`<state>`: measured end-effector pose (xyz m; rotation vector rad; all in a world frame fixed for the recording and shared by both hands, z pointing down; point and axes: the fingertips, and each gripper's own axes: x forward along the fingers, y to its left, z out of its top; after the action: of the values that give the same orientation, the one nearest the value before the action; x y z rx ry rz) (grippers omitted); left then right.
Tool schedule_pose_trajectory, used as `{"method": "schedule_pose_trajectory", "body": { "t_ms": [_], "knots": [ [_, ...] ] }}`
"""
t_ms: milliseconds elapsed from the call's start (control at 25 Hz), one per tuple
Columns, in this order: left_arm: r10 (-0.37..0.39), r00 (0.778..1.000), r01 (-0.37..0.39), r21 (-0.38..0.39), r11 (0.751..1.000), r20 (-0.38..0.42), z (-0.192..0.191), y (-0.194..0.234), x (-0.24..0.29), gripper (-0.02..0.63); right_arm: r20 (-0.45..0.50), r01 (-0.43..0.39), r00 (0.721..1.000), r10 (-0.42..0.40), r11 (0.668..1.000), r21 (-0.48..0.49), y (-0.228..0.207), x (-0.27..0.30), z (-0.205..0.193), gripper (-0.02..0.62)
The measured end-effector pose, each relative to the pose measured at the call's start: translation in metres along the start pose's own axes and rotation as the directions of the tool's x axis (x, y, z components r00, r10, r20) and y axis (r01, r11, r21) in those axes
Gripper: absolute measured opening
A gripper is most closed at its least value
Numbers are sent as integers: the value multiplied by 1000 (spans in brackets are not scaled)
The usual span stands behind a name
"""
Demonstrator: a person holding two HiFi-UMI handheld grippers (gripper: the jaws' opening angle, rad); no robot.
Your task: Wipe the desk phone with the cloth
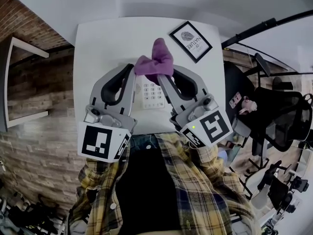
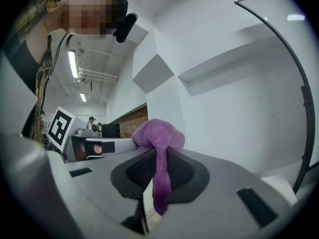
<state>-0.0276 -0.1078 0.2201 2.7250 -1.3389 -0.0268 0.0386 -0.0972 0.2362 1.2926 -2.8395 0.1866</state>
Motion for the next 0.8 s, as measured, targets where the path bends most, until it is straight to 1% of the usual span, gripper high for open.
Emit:
{"method": "schedule_pose_trajectory", "body": {
  "t_ms": [400, 800],
  "knots": [
    [-30, 1000, 30, -3, 1000, -3, 0, -4, 2, 17, -3, 24, 1000, -24, 1000, -1, 1, -4, 0, 60],
    [-26, 1000, 26, -9, 1000, -3, -4, -1, 1, 17, -11, 30, 1000, -30, 999, 12, 1, -5, -3, 60]
  ]
}}
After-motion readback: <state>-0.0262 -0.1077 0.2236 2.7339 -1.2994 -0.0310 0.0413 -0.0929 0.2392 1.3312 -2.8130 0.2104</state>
